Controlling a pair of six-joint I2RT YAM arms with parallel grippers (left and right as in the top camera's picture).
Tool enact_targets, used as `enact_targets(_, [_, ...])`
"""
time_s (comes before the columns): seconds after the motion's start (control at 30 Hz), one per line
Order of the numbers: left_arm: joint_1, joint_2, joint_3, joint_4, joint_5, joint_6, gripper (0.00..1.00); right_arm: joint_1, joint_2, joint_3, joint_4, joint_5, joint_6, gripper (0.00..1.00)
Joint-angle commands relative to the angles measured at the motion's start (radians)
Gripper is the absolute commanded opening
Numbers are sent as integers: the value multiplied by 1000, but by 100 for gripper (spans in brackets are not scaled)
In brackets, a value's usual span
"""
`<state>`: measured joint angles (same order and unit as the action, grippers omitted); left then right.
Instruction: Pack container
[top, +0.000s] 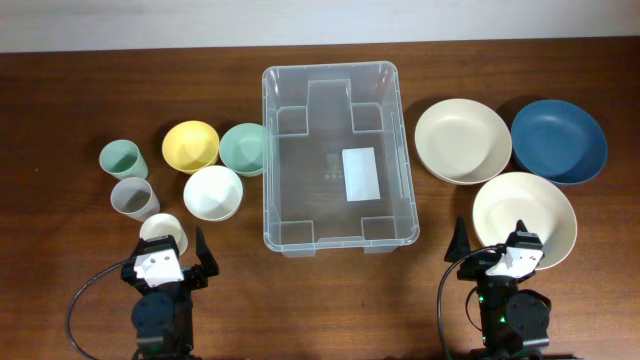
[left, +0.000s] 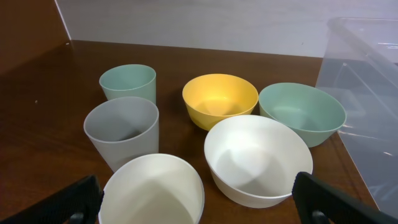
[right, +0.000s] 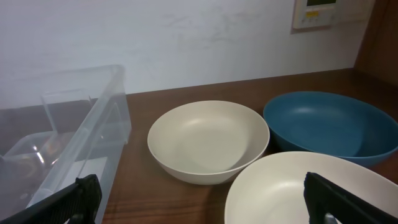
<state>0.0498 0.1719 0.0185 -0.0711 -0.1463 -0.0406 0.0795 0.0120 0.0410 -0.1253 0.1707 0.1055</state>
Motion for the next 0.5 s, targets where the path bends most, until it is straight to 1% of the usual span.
enact_targets(0.0, [-4,-9,-9,2,11,19,100,3,-6,-6,-6,8,4,99])
enact_targets(0.47, [-4,-9,-8,2,11,19,99,3,-6,-5,-5,34,3,99])
